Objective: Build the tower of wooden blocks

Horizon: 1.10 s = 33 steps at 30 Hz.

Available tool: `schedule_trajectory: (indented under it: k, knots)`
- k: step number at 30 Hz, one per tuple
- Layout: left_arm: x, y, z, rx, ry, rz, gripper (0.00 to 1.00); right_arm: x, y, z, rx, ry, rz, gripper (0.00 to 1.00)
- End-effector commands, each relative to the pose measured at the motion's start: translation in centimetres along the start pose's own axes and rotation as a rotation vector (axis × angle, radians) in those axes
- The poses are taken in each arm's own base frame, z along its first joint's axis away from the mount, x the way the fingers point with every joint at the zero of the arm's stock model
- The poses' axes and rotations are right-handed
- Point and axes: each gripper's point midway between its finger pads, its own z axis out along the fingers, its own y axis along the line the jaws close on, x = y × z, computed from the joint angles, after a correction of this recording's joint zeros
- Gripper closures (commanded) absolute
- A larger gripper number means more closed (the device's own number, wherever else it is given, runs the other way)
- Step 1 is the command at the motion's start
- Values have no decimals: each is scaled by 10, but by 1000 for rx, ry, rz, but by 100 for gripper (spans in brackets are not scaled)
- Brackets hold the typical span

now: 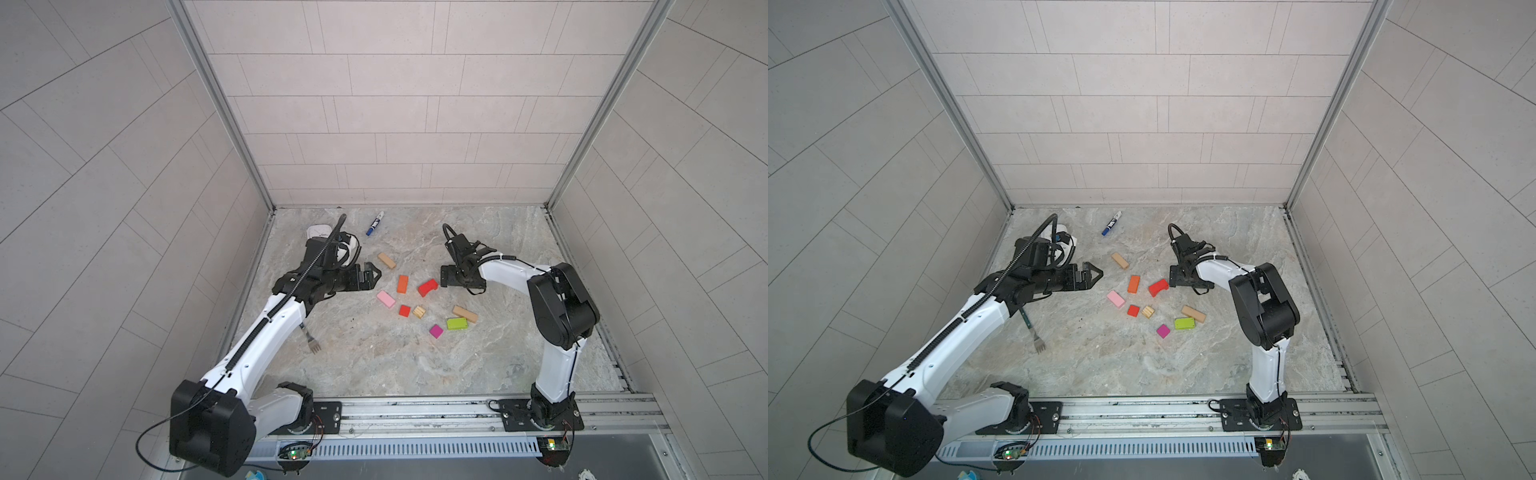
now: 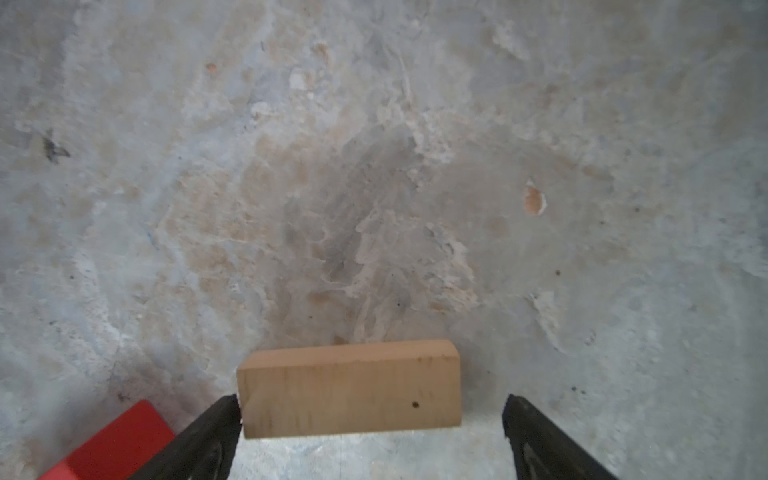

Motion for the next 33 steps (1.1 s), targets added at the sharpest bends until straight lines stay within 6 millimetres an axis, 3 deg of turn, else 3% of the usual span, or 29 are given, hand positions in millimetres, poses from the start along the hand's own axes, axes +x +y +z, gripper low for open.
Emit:
schedule_trajectory:
  k: [1, 7, 15, 22, 33]
  knots:
    - [-2, -6, -5, 18, -21, 13, 1, -4, -12, -26, 15, -70, 82, 1]
    - [-2, -7, -6, 20, -23, 14, 2, 5, -36, -57, 70, -154, 190, 1]
    - [-3, -8, -8, 22, -30, 17, 1, 41, -44, -67, 141, -174, 261, 1]
    - [-5, -10, -9, 29, -34, 18, 1, 63, -43, -65, 128, -161, 312, 1]
    - [-6, -11, -13, 24, -49, 27, 1, 86, -20, -51, 61, -127, 328, 1]
